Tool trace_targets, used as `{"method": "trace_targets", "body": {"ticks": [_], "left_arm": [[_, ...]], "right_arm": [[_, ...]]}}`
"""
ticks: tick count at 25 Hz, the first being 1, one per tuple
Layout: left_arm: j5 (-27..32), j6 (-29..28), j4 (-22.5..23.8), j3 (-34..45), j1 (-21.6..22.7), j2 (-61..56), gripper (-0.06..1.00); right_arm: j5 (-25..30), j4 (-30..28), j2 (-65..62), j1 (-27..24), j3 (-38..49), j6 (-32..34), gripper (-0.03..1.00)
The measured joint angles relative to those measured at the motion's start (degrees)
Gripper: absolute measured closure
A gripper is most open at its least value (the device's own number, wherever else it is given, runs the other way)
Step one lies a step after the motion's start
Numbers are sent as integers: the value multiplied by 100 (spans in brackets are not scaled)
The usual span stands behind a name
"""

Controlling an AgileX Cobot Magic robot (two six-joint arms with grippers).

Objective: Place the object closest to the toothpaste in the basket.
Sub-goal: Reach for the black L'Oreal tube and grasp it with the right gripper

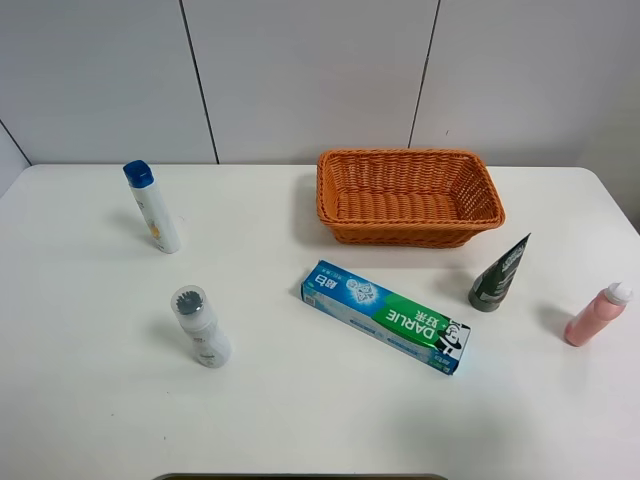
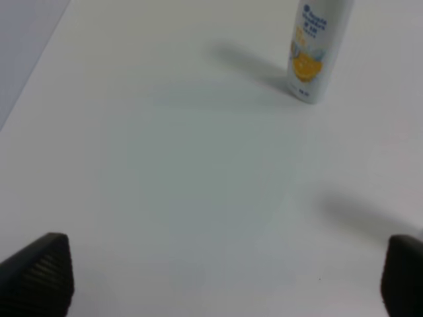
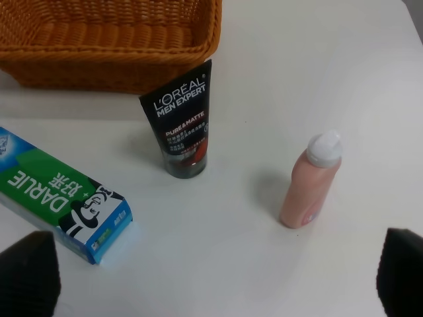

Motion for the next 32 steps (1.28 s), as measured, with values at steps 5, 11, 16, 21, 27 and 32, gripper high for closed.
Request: {"method": "trace_targets", "body": {"ticks": [5,11,16,21,27,32], "left_arm": [[0,0,0,0,0,0,0],[0,0,0,0,0,0,0],[0,0,0,0,0,0,0],[0,0,0,0,0,0,0],[0,0,0,0,0,0,0],[0,0,0,0,0,0,0]], "right_arm": [[0,0,0,0,0,0,-2],[0,0,0,0,0,0,-2],[0,0,0,0,0,0,-2],[0,0,0,0,0,0,-2],[-11,-72,0,0,-21,50,-2],[16,-238,457,0,-806,351,-2]]}}
